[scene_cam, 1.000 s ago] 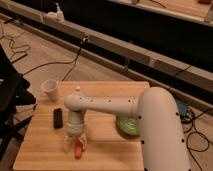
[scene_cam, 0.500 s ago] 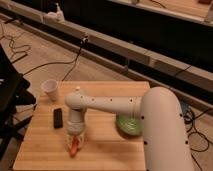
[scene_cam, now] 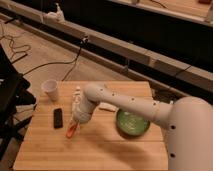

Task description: Place the pepper in the ceramic bowl

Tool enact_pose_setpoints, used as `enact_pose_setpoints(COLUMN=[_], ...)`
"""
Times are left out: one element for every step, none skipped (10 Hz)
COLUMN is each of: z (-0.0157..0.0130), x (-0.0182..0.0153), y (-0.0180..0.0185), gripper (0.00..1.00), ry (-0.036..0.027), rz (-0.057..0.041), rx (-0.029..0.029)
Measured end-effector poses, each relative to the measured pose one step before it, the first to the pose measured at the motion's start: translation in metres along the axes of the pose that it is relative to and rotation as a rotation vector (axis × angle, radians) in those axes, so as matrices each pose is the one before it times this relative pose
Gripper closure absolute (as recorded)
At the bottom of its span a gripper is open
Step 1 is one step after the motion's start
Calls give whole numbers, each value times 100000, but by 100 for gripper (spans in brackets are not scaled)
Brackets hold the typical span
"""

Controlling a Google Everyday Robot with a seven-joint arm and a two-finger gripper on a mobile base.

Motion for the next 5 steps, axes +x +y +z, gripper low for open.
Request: enact_pose_setpoints(z=[-2219, -1698, -1528, -1548, -1387], x=[1224, 1088, 1104, 1226, 1232], y=[1492, 1594, 1778, 2132, 2068], gripper=[100, 100, 100, 100, 100], ry=[6159, 4605, 3961, 3797, 3157], rz=[7431, 6597, 6437, 6767, 6115], rx=[6010, 3768, 2347, 1319, 352])
